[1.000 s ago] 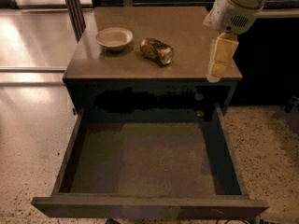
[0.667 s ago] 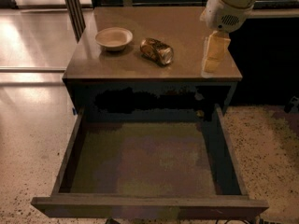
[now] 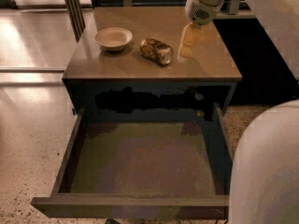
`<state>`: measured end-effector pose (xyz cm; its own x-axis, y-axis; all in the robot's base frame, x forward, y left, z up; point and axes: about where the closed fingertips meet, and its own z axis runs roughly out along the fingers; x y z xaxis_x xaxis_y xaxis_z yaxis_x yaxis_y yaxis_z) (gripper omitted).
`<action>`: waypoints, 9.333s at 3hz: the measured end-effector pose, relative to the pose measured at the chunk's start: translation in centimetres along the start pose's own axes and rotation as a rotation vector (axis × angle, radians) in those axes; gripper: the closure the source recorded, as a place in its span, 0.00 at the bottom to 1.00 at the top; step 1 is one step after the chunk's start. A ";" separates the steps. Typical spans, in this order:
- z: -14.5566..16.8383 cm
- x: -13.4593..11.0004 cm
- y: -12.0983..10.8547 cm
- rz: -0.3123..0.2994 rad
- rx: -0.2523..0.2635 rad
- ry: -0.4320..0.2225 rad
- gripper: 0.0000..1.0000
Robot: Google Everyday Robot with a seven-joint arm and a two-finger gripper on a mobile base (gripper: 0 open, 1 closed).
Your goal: Place orange can into top drawer
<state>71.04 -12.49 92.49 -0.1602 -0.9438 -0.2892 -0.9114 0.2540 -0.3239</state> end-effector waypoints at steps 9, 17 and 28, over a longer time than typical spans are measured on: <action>13.1 -9.7 2.5 -0.038 -0.292 -0.110 0.50; 0.7 -11.5 7.9 -0.097 -0.153 -0.157 1.00; 21.6 -3.5 31.8 0.156 -0.278 -0.174 1.00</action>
Offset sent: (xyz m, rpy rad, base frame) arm 0.0305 0.0190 -0.0092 0.0818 0.0051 -0.0091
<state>50.76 3.47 63.75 -0.2607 -0.8419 -0.4724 -0.9531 0.3023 -0.0128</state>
